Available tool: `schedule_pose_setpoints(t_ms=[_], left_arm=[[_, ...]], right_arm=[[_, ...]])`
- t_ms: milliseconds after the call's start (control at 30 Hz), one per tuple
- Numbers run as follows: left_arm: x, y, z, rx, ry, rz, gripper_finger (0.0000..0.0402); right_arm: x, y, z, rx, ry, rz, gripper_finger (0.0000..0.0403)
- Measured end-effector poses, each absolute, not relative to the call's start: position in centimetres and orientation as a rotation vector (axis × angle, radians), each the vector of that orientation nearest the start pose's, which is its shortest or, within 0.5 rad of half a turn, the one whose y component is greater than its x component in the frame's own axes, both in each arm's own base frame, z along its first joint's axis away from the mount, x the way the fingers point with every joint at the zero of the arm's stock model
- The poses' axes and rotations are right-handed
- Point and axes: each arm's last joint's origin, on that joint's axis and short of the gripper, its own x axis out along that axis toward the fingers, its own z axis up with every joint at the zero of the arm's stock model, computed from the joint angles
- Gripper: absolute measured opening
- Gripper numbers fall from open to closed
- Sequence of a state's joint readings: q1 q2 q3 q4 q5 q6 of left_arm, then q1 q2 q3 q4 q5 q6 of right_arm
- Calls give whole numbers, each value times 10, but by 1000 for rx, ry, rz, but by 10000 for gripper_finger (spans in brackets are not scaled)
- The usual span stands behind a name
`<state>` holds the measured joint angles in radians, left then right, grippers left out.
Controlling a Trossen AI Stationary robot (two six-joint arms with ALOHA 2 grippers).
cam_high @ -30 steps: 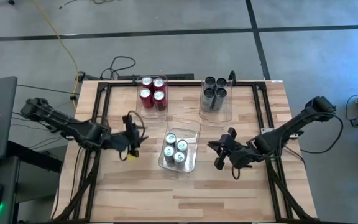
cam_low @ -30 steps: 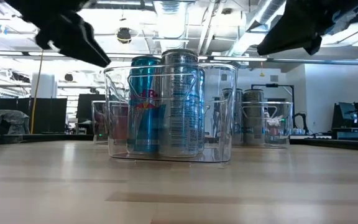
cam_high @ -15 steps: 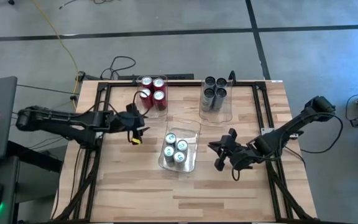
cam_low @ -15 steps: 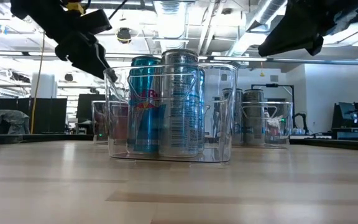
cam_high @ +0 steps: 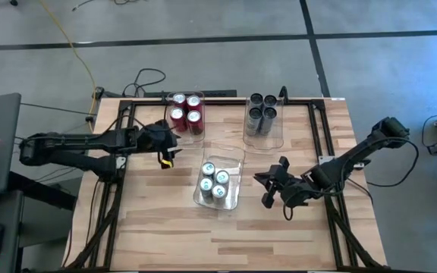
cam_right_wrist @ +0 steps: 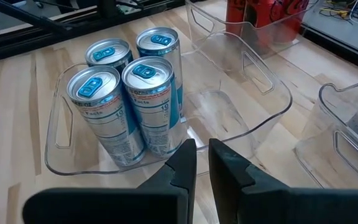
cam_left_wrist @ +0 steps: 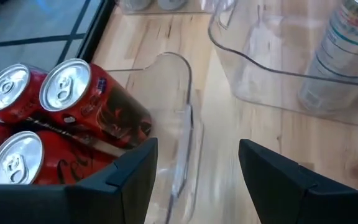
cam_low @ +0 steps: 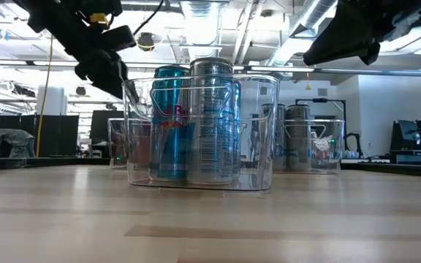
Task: Sort soda cans
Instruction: Move the top left transparent bin to the middle left of the table
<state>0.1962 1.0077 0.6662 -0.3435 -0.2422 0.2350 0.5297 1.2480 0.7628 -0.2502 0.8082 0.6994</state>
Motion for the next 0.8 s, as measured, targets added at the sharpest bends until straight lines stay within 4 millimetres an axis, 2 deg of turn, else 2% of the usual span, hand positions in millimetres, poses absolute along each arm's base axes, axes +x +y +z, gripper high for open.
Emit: schedule_pose_setpoints(t_ms=[367, 667, 800], left_arm=[[196, 68, 237, 188, 752, 320, 220], [212, 83, 208, 162, 879, 279, 219], [215, 87, 201, 158, 916, 296, 206]], right_arm=[[223, 106, 234, 219, 448, -445, 62], [223, 106, 234, 219, 449, -445, 62], [222, 108, 234, 214, 452, -439, 62]])
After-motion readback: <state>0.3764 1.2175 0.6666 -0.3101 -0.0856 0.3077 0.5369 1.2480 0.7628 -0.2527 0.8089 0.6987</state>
